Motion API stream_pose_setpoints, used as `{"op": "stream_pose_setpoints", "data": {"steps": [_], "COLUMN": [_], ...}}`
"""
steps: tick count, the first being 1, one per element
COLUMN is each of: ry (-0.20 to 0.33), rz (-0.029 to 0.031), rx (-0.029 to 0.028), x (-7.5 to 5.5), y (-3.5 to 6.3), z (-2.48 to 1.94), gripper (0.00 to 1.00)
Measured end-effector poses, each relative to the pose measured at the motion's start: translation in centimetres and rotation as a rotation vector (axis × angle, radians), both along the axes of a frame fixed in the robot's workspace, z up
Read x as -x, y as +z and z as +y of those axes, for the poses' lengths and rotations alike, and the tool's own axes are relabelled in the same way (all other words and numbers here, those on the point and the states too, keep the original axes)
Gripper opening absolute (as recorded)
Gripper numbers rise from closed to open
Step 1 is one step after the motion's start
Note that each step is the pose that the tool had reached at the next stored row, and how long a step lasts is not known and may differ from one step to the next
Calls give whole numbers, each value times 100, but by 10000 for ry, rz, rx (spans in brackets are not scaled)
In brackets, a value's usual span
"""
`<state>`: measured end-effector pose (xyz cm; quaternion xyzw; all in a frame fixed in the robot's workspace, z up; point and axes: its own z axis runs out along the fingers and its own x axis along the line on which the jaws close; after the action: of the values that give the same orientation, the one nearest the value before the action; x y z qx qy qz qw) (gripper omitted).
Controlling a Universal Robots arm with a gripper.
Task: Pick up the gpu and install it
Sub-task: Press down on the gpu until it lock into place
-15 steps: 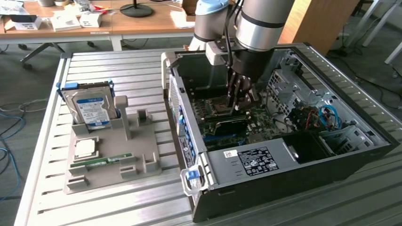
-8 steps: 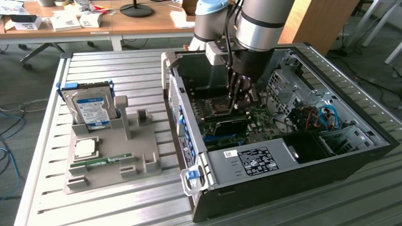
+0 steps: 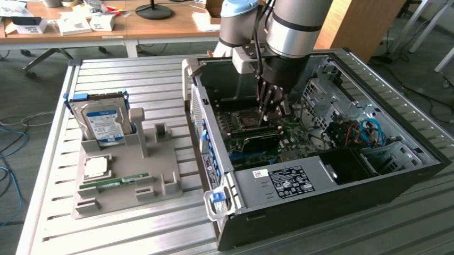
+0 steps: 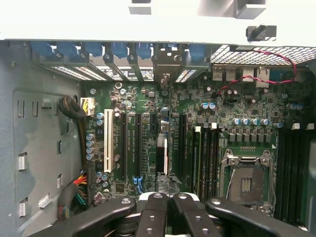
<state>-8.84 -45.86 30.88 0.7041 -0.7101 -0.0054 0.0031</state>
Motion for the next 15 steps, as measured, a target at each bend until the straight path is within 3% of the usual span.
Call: {"op": "stream_pose_setpoints", "data": {"steps": [6,15], "ry": [0,0], "rz": [1,0], "rx": [1,-1], "x": [0,0], "y": [-4,-105], "z": [0,0], "gripper": [11,11]}}
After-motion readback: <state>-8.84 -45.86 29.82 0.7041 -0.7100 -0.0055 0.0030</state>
